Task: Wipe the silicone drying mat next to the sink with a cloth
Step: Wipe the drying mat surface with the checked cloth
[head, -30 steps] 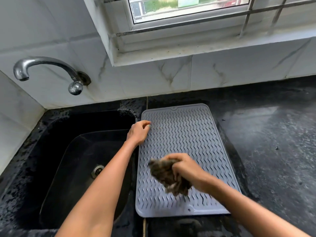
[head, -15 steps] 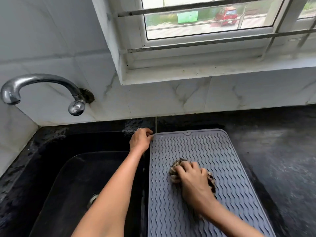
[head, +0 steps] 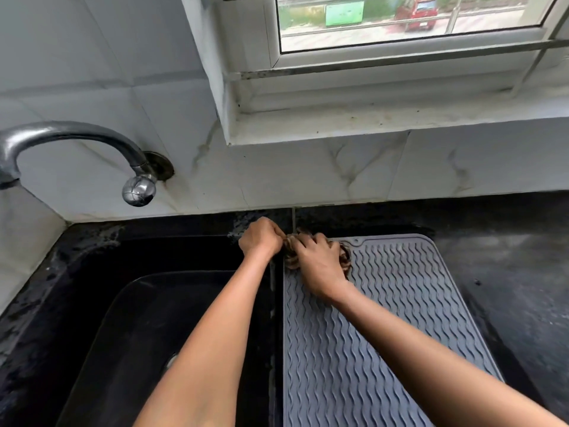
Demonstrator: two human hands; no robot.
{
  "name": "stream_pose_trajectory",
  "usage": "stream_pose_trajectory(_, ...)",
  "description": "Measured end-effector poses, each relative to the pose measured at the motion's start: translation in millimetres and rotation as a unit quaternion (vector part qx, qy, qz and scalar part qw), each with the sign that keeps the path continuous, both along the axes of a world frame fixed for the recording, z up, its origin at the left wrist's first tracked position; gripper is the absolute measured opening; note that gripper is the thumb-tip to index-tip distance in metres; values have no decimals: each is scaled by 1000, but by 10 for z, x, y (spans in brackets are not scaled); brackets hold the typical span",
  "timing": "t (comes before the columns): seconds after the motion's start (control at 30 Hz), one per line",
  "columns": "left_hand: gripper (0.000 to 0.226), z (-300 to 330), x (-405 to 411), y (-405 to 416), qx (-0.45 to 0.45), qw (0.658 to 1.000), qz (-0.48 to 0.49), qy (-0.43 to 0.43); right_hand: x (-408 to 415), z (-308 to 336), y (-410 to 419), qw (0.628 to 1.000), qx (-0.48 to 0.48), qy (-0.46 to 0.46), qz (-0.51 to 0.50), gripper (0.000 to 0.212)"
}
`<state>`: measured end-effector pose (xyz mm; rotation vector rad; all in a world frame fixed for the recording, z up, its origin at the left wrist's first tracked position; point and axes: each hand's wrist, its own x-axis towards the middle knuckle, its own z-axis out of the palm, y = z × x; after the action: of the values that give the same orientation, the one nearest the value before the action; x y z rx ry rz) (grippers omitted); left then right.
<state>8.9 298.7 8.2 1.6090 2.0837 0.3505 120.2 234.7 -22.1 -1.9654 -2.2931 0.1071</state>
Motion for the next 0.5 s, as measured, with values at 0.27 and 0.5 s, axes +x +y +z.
stream_pose_trajectory(0.27,12,61,100,22,3,998,-46,31,21,161,-739,991,-25,18,127,35)
stream_pose_trajectory(0.5,16,92,106,9,-7,999,-32,21,79,316,-214,983,13,183,0,37)
